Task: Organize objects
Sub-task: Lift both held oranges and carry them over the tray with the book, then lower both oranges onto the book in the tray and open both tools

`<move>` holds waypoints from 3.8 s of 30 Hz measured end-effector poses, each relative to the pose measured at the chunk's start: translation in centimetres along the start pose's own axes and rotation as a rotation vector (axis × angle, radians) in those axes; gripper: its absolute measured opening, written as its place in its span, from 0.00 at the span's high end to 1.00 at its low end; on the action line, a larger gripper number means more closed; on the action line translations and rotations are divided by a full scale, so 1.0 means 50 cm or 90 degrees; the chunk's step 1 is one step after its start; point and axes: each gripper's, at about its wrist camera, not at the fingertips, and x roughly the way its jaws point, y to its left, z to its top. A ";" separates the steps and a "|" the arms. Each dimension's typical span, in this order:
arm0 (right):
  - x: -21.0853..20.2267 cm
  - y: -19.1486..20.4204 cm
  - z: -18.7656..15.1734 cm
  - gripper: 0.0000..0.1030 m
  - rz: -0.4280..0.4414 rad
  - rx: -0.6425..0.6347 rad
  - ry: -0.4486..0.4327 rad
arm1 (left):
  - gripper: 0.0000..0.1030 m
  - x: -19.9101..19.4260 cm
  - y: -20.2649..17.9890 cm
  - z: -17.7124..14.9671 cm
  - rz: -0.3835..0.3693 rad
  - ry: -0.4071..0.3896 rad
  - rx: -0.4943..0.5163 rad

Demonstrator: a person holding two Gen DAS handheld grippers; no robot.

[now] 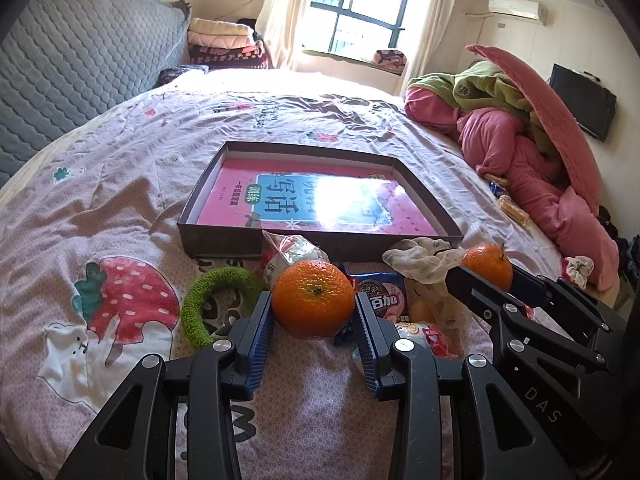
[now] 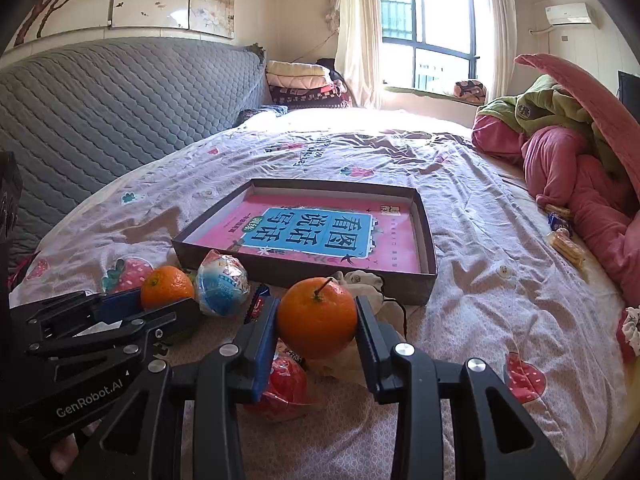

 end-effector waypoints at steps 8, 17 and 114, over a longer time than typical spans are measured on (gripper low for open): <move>0.007 -0.009 0.011 0.64 -0.004 0.006 -0.002 | 0.61 0.011 -0.004 0.008 0.000 0.002 0.001; 0.005 -0.015 0.021 0.64 -0.003 0.011 -0.008 | 0.61 0.016 -0.009 0.016 0.002 -0.001 0.004; 0.285 -0.091 0.150 0.64 -0.075 -0.008 0.126 | 0.61 0.285 0.111 0.225 0.039 0.087 -0.039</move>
